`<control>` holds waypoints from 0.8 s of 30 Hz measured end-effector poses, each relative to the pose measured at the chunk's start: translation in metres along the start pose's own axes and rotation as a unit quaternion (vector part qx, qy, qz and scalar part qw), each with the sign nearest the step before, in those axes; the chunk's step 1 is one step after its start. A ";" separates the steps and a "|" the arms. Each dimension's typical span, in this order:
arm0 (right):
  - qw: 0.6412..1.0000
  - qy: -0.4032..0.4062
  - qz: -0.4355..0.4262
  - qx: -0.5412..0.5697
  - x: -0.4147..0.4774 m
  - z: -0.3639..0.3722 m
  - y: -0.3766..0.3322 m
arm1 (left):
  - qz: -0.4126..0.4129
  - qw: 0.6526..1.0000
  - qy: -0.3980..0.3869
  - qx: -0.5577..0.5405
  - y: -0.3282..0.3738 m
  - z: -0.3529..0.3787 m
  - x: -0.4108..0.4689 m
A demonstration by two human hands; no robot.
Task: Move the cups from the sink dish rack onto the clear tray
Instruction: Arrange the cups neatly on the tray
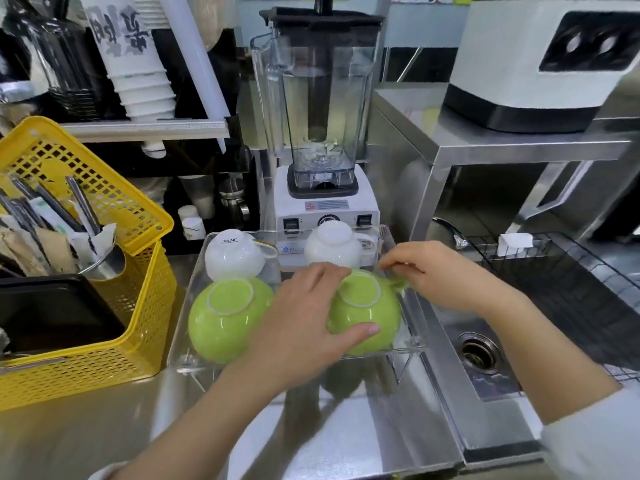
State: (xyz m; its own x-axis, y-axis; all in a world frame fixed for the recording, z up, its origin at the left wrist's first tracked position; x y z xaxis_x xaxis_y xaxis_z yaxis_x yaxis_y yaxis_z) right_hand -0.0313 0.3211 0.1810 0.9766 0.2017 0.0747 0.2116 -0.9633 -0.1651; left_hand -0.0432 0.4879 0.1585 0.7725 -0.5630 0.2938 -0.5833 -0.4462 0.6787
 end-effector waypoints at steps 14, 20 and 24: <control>0.999 0.024 0.033 0.021 -0.013 0.012 0.014 | -0.066 0.998 -0.001 -0.007 -0.007 0.016 0.011; 0.998 0.035 0.026 0.041 -0.016 0.011 0.013 | -0.079 0.996 -0.043 -0.019 -0.005 0.009 0.010; 0.999 0.021 0.019 0.039 -0.018 0.012 0.014 | -0.088 0.993 -0.064 -0.042 -0.006 0.009 0.011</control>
State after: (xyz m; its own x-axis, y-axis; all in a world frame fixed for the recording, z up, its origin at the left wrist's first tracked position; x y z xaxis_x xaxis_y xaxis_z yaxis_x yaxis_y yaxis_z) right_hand -0.0458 0.3060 0.1659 0.9819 0.1556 0.1082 0.1780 -0.9530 -0.2452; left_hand -0.0335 0.4786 0.1515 0.8196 -0.5671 0.0815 -0.4151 -0.4897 0.7667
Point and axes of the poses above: each hand's wrist, its own x-axis towards the middle knuckle, its own z-axis out of the palm, y = z × x, the point moved 5 cm from there along x, towards the middle knuckle, and after that the axes turned 14 degrees about -x, right-handed, at the moved point
